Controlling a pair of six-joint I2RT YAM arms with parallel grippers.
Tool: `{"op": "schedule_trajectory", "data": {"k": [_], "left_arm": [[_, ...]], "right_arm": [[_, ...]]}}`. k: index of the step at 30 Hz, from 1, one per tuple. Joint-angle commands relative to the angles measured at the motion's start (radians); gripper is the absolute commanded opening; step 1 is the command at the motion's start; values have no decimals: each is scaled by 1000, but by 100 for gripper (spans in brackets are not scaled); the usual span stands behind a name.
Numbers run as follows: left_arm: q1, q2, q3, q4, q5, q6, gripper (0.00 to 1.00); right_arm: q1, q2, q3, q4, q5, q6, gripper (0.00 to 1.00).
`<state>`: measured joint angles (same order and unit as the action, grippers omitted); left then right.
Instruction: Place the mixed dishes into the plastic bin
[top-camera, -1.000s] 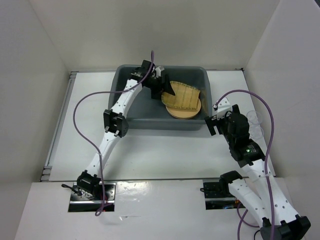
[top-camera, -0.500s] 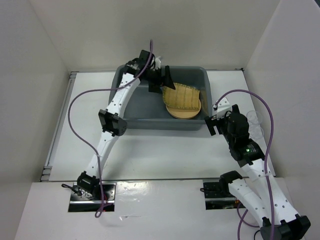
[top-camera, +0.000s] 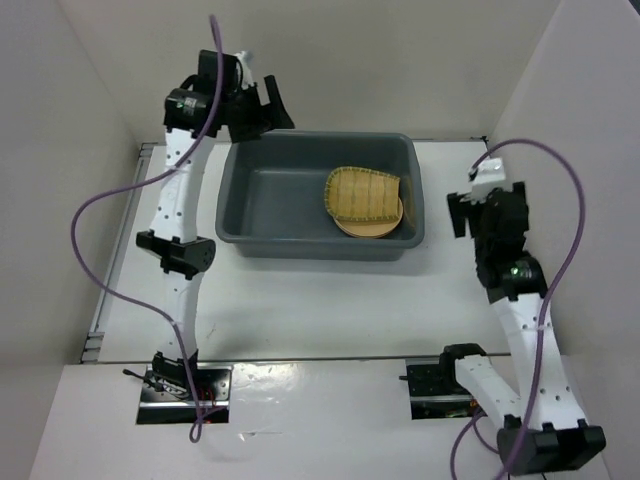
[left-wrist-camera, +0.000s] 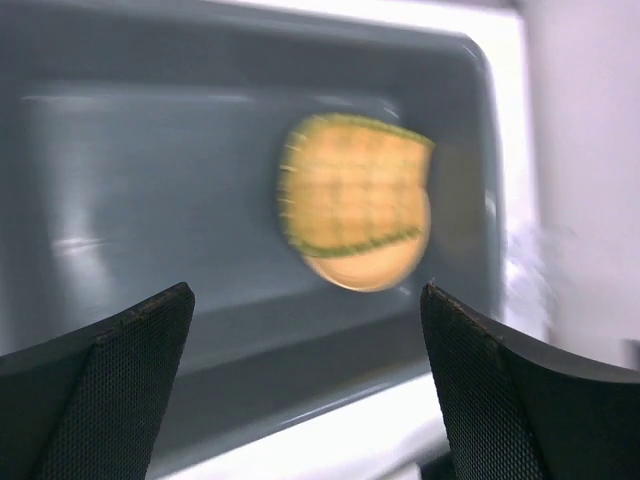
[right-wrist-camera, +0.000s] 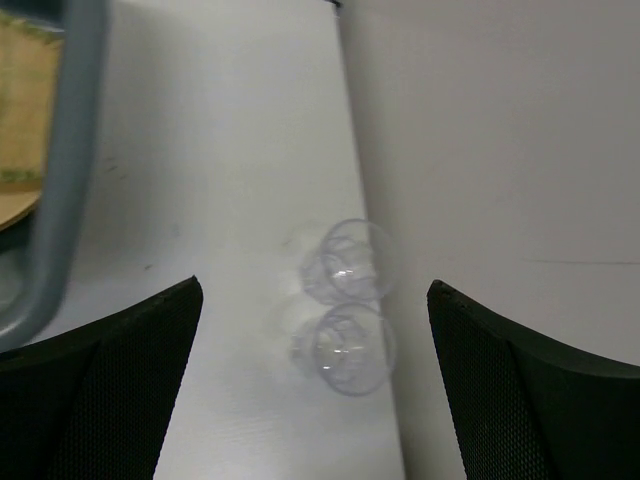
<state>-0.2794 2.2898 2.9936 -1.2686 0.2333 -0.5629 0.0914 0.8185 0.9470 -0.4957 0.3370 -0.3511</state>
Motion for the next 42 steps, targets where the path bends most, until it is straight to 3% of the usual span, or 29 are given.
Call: {"op": "schedule_trajectory", "data": {"k": [1, 3, 5, 8, 11, 16, 18, 22, 28, 31, 34, 35, 37, 39, 42], "left_arm": [[-36, -139, -47, -35, -248, 49, 100], [-37, -197, -99, -35, -302, 58, 100], [-37, -265, -177, -35, -330, 58, 100], [-27, -377, -401, -35, -396, 49, 100], [-27, -496, -623, 12, -420, 49, 100], [28, -867, -1094, 274, -326, 49, 100], [66, -932, -1239, 284, -299, 40, 100], [95, -1021, -1375, 273, -246, 40, 100], [114, -1095, -1444, 262, -227, 49, 100], [123, -1130, -1476, 252, -227, 49, 100], [132, -1162, -1504, 252, -227, 49, 100], [132, -1162, -1518, 252, -227, 49, 100], [141, -1184, -1529, 242, -236, 49, 100], [151, -1184, -1539, 242, -236, 49, 100], [163, -1193, -1539, 242, -245, 58, 100]], "right_arm": [[-189, 166, 160, -95, -30, -83, 97], [-240, 325, 237, -200, -135, -141, 97], [-306, 434, 249, -201, -136, -187, 97], [-348, 510, 236, -153, -142, -221, 97], [-401, 655, 285, -224, -179, -169, 97], [-372, 660, 222, -97, -193, -183, 97], [-352, 697, 222, -87, -193, -192, 97], [-370, 772, 222, -58, -193, -201, 97], [-380, 863, 231, -33, -193, -212, 95], [-389, 872, 240, -23, -213, -212, 88], [-389, 918, 260, -23, -213, -212, 66], [-389, 930, 260, -23, -213, -212, 47], [-389, 930, 269, -23, -213, -198, 29], [-398, 930, 269, -23, -204, -184, 0], [-398, 848, 291, -1, -193, -158, 0]]}}
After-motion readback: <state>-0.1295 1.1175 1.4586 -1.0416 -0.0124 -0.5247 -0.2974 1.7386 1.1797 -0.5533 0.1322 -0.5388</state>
